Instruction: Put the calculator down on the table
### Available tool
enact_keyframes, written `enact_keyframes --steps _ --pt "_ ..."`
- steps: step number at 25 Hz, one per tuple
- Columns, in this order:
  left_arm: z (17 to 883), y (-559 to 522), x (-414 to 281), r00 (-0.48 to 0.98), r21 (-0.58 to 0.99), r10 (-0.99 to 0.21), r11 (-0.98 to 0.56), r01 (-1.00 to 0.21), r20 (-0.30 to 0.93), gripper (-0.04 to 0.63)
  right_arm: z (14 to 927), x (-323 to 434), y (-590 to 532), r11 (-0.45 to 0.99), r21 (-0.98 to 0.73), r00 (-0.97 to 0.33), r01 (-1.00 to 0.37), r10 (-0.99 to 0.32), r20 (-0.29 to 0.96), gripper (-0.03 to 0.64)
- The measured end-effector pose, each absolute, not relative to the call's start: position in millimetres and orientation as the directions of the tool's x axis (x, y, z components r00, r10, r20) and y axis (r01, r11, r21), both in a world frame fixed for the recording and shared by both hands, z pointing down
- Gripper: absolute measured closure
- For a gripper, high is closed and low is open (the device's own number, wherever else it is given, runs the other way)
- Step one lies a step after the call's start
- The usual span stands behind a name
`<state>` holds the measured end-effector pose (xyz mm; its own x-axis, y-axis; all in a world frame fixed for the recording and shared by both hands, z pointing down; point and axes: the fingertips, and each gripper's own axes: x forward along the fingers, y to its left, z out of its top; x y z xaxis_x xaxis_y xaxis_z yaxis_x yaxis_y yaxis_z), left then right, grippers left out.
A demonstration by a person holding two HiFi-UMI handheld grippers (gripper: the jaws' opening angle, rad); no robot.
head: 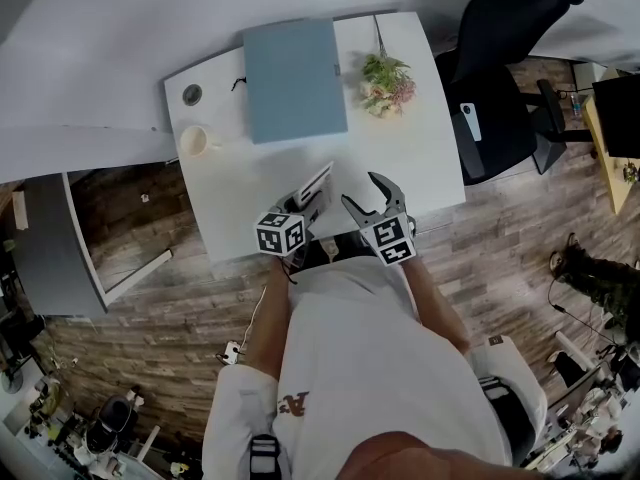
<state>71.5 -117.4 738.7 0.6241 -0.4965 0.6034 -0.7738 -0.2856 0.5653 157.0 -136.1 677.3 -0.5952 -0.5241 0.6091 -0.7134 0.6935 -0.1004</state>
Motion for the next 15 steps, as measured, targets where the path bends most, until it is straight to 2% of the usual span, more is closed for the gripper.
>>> enact_keyframes --steps 15 --pt "763.8 -119.6 60.7 0.620 0.630 -0.488 -0.169 -0.758 0.614 0.449 694.9 149.4 -129.8 0.706 -0.103 -0.588 -0.701 -0.490 0.643 0.313"
